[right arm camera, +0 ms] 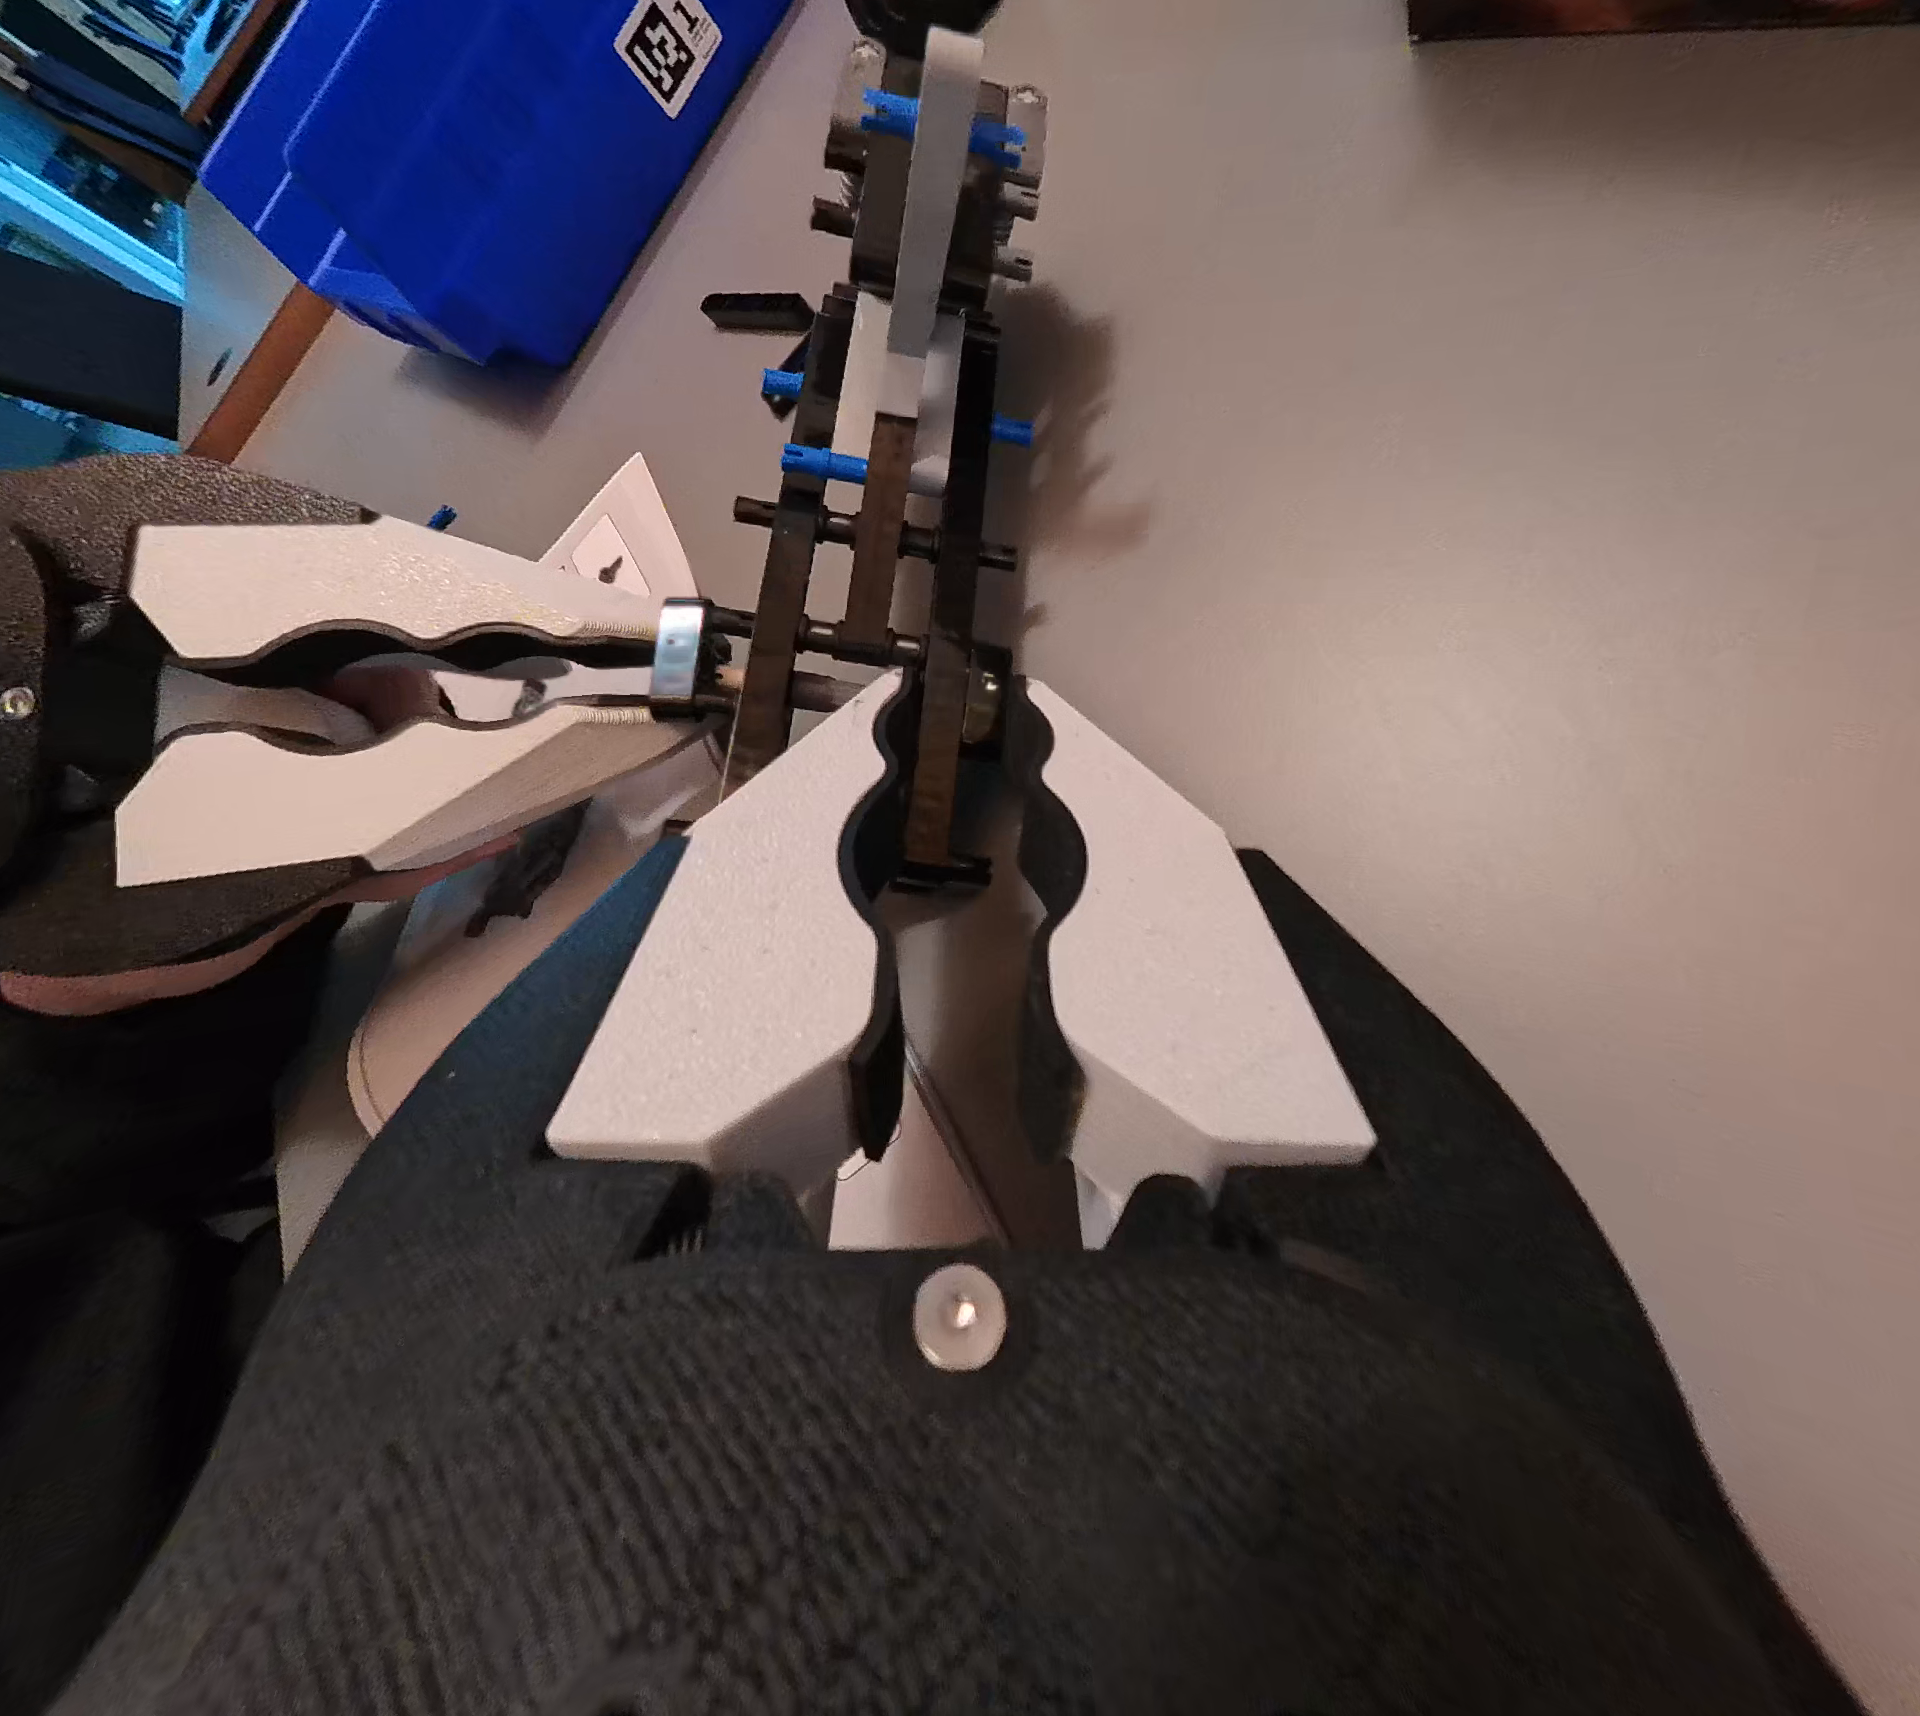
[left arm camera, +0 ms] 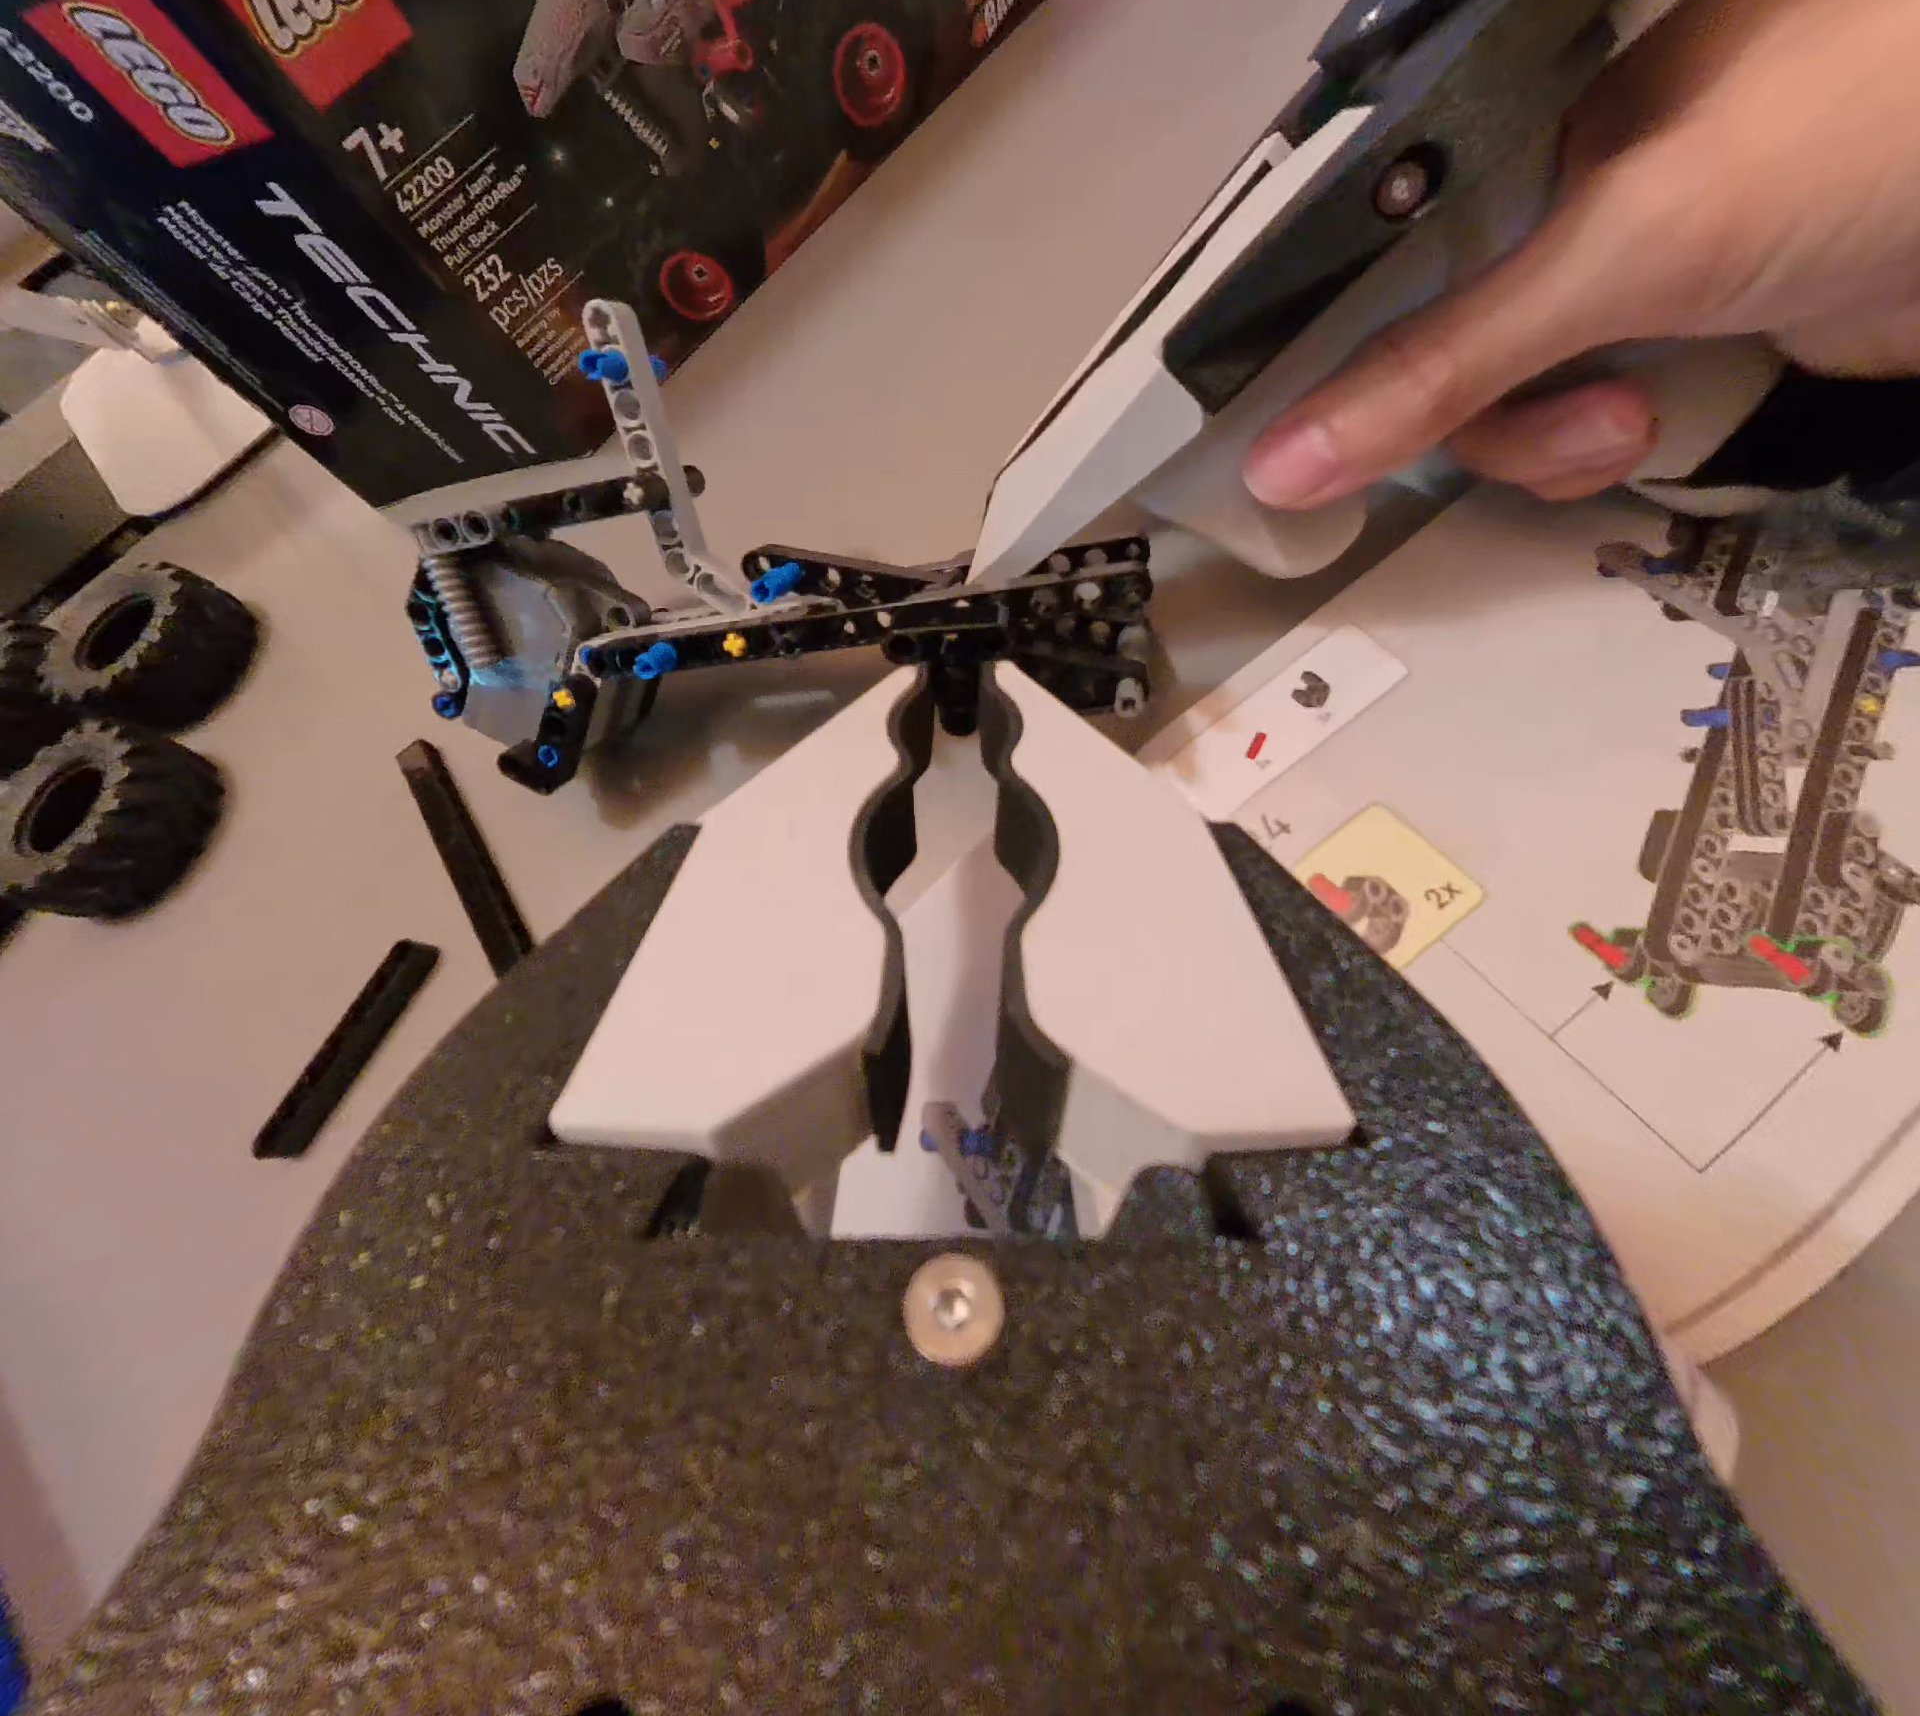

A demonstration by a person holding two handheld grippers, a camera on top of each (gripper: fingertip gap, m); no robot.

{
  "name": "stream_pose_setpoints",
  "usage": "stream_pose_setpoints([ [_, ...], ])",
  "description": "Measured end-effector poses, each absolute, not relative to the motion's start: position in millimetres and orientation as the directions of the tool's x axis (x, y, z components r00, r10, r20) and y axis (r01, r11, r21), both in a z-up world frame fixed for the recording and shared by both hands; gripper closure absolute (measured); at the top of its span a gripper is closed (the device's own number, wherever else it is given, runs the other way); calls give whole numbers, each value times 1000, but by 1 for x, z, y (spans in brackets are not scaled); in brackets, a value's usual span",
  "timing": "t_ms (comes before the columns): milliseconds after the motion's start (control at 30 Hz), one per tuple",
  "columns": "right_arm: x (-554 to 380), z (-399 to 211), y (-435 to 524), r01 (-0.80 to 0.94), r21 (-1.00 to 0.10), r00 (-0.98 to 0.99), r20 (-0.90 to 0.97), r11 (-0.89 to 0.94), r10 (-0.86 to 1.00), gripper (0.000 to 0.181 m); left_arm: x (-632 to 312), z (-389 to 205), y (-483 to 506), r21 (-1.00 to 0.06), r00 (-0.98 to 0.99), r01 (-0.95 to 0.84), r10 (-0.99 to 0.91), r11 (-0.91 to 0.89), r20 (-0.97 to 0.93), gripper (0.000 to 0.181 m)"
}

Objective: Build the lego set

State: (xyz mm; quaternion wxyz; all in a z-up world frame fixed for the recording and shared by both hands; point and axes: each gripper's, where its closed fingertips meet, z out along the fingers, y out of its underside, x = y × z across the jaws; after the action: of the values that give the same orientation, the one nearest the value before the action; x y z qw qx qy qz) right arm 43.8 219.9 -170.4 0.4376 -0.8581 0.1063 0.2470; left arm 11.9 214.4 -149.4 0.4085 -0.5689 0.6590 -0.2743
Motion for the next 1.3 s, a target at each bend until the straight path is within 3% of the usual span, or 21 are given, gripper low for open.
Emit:
stream_pose_setpoints([
  [167, 42, -169, 220, -372, -716, 869, -492, -591, 49, 167, 11, -148, 213, -858, -42, -512, -999, 36, -17, 176],
  [300, 42, -170, 221, -372, -709, 869, -492, -598, 43, 168, 12, -149, 215, -834, -86, -509, -976, 215, -200, 175],
  [400, 44, -170, 221, -380, -708, 868, -496, -595, 36, 168, 13, -150, 216, -825, -90, -516, -972, 230, -215, 175],
  [567, 41, -170, 220, -350, -721, 881, -471, -598, 52, 168, 10, -150, 213, -836, -100, -548, -994, 20, 42, 176],
  [733, 44, -170, 221, -348, -727, 890, -454, -592, 34, 168, 13, -153, 216, -814, -103, -541, -977, 212, -186, 175],
  [900, 44, -169, 221, -344, -730, 891, -453, -590, 41, 168, 13, -151, 214, -848, -95, -530, -995, 18, 38, 176],
  [1067, 47, -170, 221, -377, -717, 877, -481, -587, 25, 168, 13, -156, 212, -856, -146, -499, -987, 137, -73, 175],
  [1233, 46, -170, 220, -383, -712, 870, -492, -588, 29, 168, 12, -159, 210, -849, -163, -508, -984, 147, -72, 168],
  [1300, 46, -170, 220, -378, -714, 872, -489, -589, 33, 167, 9, -161, 217, -833, -131, -534, -988, 144, -87, 151],
])
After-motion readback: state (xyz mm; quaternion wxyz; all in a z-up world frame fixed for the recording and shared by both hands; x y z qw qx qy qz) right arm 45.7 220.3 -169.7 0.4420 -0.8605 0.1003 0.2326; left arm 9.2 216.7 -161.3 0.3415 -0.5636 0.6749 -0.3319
